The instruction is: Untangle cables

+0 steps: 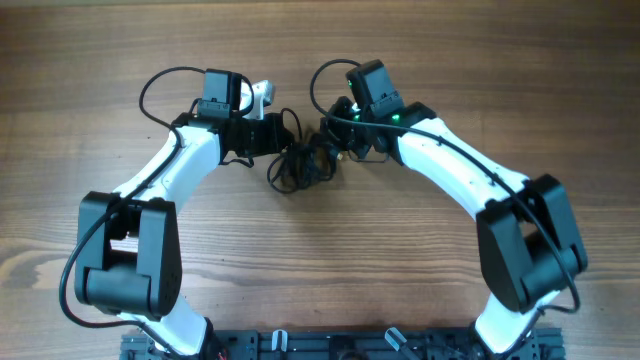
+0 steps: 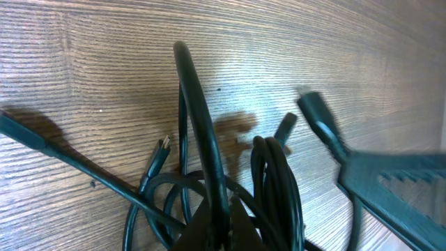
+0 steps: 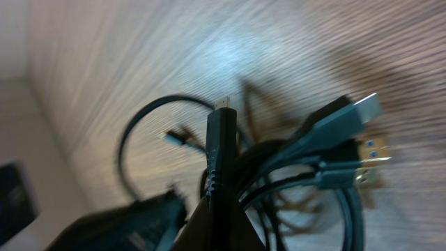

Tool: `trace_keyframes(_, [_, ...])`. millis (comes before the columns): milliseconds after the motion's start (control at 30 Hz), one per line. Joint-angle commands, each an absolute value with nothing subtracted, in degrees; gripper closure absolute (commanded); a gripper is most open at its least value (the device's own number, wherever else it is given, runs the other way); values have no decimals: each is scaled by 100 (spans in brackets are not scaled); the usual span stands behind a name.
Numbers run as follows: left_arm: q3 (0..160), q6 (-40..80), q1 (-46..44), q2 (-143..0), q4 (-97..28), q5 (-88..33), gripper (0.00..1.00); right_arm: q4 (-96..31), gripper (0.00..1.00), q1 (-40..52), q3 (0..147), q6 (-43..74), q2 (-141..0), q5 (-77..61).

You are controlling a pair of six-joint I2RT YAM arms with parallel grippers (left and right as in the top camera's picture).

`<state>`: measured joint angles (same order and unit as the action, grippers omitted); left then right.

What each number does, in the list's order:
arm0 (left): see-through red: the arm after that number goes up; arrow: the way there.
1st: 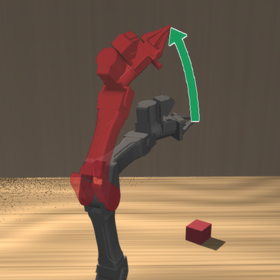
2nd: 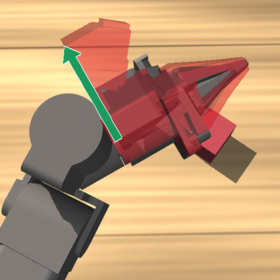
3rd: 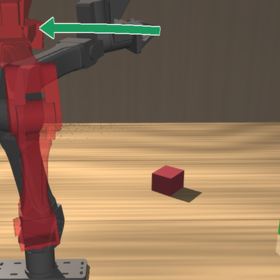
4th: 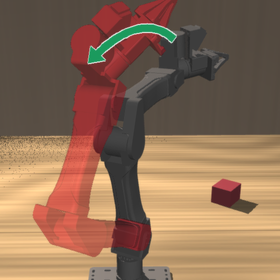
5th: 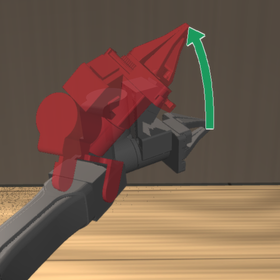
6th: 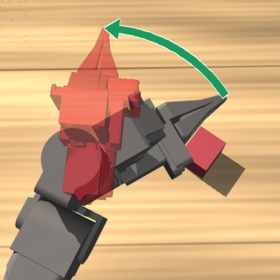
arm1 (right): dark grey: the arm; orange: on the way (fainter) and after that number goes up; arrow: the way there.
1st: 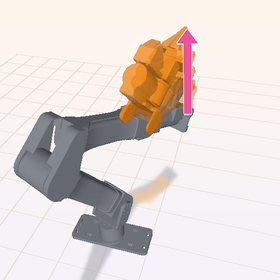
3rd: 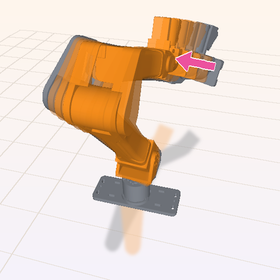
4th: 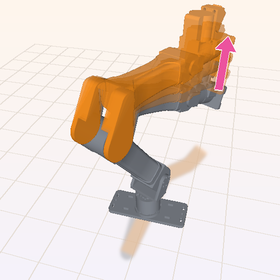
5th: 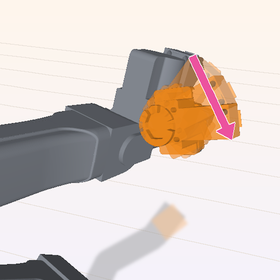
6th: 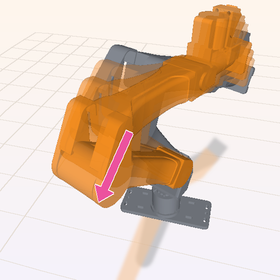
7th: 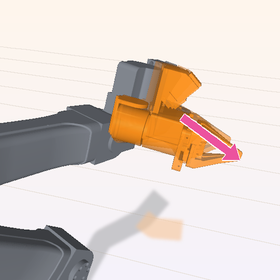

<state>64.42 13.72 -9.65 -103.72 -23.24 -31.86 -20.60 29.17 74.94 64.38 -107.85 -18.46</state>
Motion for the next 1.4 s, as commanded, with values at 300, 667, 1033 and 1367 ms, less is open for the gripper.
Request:
trace_keyframes(300, [6462,1396,-965,-10481,-2311,-3146,96,-2571,96,3669,7531,6283,-10554,-1031])
trace_keyframes(667, [6462,1393,-963,-10481,-2314,-3146,96,-2027,96,3874,7531,5238,-10551,-1728])
trace_keyframes(1033, [6462,1393,-963,-10481,-2311,-3146,96,-2403,96,3444,7531,4952,-10541,-3168])
trace_keyframes(1367, [6462,1398,-930,-10477,-2322,-3129,94,-2491,82,3035,7531,4077,-10462,-3715])
